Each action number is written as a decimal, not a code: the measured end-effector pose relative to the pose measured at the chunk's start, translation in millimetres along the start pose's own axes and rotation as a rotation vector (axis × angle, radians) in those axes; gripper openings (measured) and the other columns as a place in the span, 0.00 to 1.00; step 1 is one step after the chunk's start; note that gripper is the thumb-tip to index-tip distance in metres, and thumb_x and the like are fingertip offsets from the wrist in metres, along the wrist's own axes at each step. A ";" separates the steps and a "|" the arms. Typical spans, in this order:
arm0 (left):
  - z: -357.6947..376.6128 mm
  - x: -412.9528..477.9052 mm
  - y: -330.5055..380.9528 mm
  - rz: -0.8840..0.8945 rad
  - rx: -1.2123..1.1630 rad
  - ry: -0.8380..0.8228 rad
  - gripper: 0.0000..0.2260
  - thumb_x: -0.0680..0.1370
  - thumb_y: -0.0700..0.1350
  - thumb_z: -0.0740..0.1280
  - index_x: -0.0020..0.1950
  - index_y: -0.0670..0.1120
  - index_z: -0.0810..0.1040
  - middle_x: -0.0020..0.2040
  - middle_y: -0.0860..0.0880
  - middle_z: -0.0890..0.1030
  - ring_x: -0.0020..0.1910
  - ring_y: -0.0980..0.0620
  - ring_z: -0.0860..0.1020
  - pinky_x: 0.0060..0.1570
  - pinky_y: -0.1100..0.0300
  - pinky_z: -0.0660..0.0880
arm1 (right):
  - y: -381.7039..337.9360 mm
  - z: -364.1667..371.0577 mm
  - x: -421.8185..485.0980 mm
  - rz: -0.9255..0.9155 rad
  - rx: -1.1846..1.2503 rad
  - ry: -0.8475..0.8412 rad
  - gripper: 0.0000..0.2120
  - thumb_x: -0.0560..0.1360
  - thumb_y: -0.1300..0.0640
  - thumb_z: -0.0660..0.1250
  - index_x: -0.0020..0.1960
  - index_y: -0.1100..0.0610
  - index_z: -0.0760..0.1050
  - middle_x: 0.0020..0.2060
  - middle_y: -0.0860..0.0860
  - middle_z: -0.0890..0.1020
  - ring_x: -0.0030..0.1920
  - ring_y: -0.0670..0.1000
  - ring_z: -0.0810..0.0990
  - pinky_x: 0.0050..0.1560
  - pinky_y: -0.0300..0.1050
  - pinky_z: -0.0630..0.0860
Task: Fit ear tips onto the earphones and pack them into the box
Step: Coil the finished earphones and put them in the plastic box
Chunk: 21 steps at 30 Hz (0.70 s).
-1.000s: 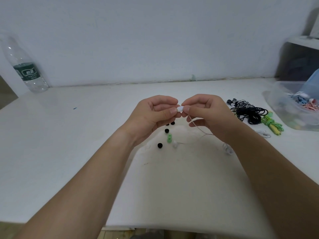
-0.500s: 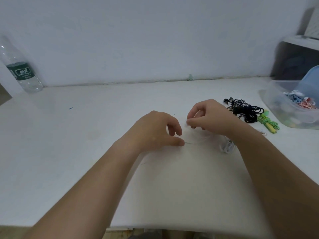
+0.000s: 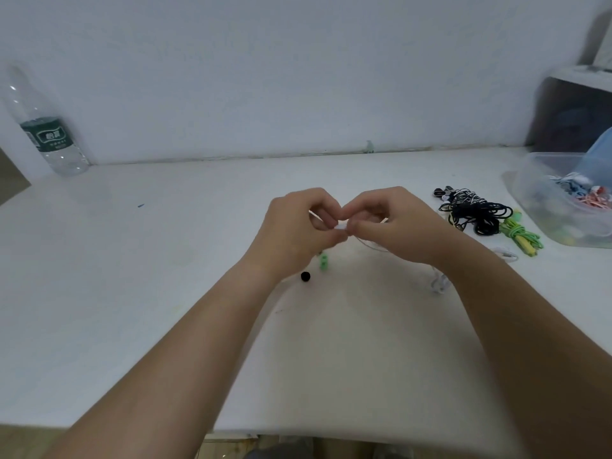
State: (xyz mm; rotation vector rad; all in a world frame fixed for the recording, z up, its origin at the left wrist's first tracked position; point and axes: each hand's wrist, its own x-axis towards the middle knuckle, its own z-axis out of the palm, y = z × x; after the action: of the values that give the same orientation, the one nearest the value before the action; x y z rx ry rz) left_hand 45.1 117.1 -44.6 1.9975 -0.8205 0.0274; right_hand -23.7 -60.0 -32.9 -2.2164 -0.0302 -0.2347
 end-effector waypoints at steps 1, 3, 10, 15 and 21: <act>-1.1 0.0 1.2 -0.013 -0.041 0.023 0.10 0.68 0.44 0.81 0.43 0.49 0.82 0.40 0.52 0.84 0.34 0.60 0.81 0.37 0.68 0.76 | -0.4 1.5 -0.1 0.005 0.044 -0.012 0.05 0.75 0.57 0.72 0.48 0.49 0.84 0.38 0.48 0.86 0.38 0.54 0.79 0.44 0.47 0.74; -4.3 0.2 2.0 -0.043 -0.114 0.030 0.10 0.68 0.44 0.81 0.44 0.48 0.82 0.40 0.51 0.84 0.35 0.57 0.83 0.40 0.63 0.79 | -0.5 3.0 0.4 0.002 0.123 -0.005 0.02 0.75 0.57 0.74 0.47 0.52 0.84 0.37 0.52 0.86 0.37 0.48 0.80 0.44 0.46 0.75; -32.1 -4.2 2.1 -0.133 -0.334 -0.065 0.04 0.77 0.37 0.73 0.51 0.42 0.83 0.46 0.42 0.86 0.45 0.48 0.86 0.46 0.58 0.81 | -0.9 4.8 -3.2 0.023 0.307 0.011 0.01 0.76 0.62 0.73 0.48 0.59 0.82 0.34 0.53 0.85 0.36 0.50 0.77 0.44 0.48 0.74; -70.6 -7.6 -7.8 -0.254 0.014 -0.195 0.04 0.79 0.44 0.71 0.49 0.49 0.85 0.41 0.52 0.85 0.37 0.56 0.81 0.37 0.62 0.75 | -4.8 9.2 -7.3 -0.005 0.308 -0.001 0.04 0.78 0.63 0.70 0.50 0.57 0.82 0.38 0.54 0.86 0.37 0.48 0.78 0.43 0.43 0.75; -72.6 -32.2 -14.7 -0.238 0.219 -0.317 0.07 0.75 0.40 0.73 0.45 0.53 0.86 0.37 0.54 0.83 0.31 0.62 0.77 0.35 0.68 0.72 | -8.6 14.3 -9.9 -0.019 0.285 -0.034 0.04 0.77 0.62 0.70 0.50 0.56 0.82 0.39 0.54 0.87 0.35 0.46 0.78 0.41 0.36 0.74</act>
State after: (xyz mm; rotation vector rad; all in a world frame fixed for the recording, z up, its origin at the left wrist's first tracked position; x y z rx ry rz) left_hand 49.9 195.6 -26.2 2.3329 -0.7972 -0.3585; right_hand -32.1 -42.9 -36.4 -1.9366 -0.0969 -0.1904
